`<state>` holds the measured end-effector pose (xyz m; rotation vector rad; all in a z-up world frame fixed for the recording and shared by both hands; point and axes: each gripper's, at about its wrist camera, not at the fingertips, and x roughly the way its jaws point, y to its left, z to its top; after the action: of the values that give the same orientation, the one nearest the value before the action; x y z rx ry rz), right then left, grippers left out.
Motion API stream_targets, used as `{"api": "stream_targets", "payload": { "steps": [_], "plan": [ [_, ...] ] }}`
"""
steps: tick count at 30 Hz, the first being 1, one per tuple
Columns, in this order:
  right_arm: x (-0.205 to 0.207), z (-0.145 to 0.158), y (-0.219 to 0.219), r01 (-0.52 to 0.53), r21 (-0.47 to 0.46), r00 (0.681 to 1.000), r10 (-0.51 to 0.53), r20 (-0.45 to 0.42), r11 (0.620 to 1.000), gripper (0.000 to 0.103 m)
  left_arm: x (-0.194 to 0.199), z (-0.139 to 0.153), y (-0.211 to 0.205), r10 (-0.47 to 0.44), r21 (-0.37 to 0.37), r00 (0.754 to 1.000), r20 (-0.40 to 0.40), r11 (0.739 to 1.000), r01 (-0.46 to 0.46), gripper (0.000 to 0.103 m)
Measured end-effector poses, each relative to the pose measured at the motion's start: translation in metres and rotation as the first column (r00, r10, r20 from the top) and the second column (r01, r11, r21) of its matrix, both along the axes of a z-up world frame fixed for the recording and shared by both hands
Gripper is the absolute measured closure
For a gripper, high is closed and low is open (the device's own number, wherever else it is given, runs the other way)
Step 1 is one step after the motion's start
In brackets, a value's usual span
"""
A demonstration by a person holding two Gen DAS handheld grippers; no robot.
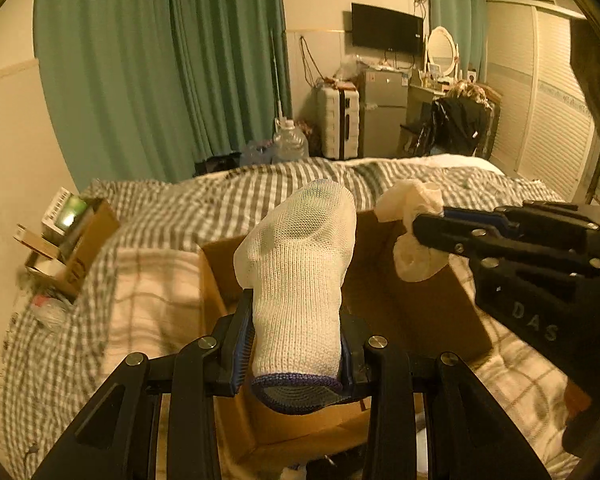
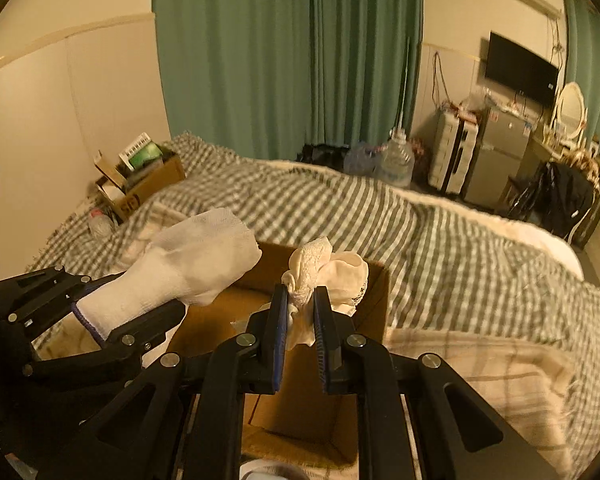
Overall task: Organize objects
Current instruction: 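Carry the sock into the box with the left gripper while the right gripper drops the cloth in, then grasp the white plush toy with the left gripper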
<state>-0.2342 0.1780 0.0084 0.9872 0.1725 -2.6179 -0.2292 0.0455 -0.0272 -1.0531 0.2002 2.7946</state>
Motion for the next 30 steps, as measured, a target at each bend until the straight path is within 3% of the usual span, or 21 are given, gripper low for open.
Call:
{"api": "stream_targets", "payload": {
  "steps": [7,8,10,11,12,13,14,15,17,27,30],
  "plan": [
    [-0.023,-0.039,0.006,-0.001,-0.011,0.999,0.002,0.040,1.000,0.090,-0.014,-0.022,-0.001,-0.005,0.029,0.999,0.033,1.000,0.004,0.067],
    [-0.024,-0.040,0.007,0.001,-0.015,0.999,0.000,0.039,1.000,0.089,-0.015,-0.022,-0.003,-0.009,0.039,0.999,0.035,0.999,0.008,0.063],
    [-0.025,-0.038,0.012,0.008,-0.019,0.999,-0.008,0.031,1.000,0.075,-0.015,-0.017,-0.005,-0.014,0.060,1.000,0.028,0.998,0.012,0.059],
    [-0.024,-0.031,0.014,0.014,-0.024,1.000,-0.013,0.016,1.000,0.070,-0.014,-0.013,-0.007,-0.017,0.063,1.000,0.022,0.998,0.016,0.054],
    [-0.024,-0.028,0.016,0.017,-0.027,1.000,-0.016,0.007,1.000,0.056,-0.011,-0.009,-0.008,-0.021,0.062,1.000,0.008,0.998,0.021,0.049],
    [-0.020,-0.020,0.017,0.021,-0.033,1.000,-0.021,-0.007,0.999,0.046,-0.006,-0.002,-0.009,-0.023,0.054,1.000,-0.014,0.998,0.024,0.031],
    [-0.015,-0.010,0.019,0.025,-0.041,0.999,-0.027,-0.026,0.999,0.043,-0.004,0.002,-0.011,-0.020,0.046,0.999,-0.027,0.999,0.022,0.013],
    [-0.011,-0.002,0.020,0.030,-0.044,0.999,-0.032,-0.039,0.999,0.039,0.002,0.008,-0.012,-0.016,0.039,0.999,-0.044,0.999,0.018,0.008],
    [0.000,0.019,0.025,0.048,-0.039,0.997,-0.050,-0.065,0.998,0.037,0.013,0.022,-0.017,-0.005,0.034,0.997,-0.074,0.999,0.007,0.007],
    [0.083,0.107,0.041,0.128,0.031,0.980,-0.122,-0.157,0.991,0.001,0.089,0.083,-0.052,0.031,0.052,0.990,-0.138,0.998,-0.024,0.000],
    [0.116,0.117,0.044,0.156,0.047,0.974,-0.146,-0.171,0.987,0.000,0.114,0.087,-0.057,0.037,0.045,0.989,-0.142,0.998,-0.031,0.000]
  ]
}}
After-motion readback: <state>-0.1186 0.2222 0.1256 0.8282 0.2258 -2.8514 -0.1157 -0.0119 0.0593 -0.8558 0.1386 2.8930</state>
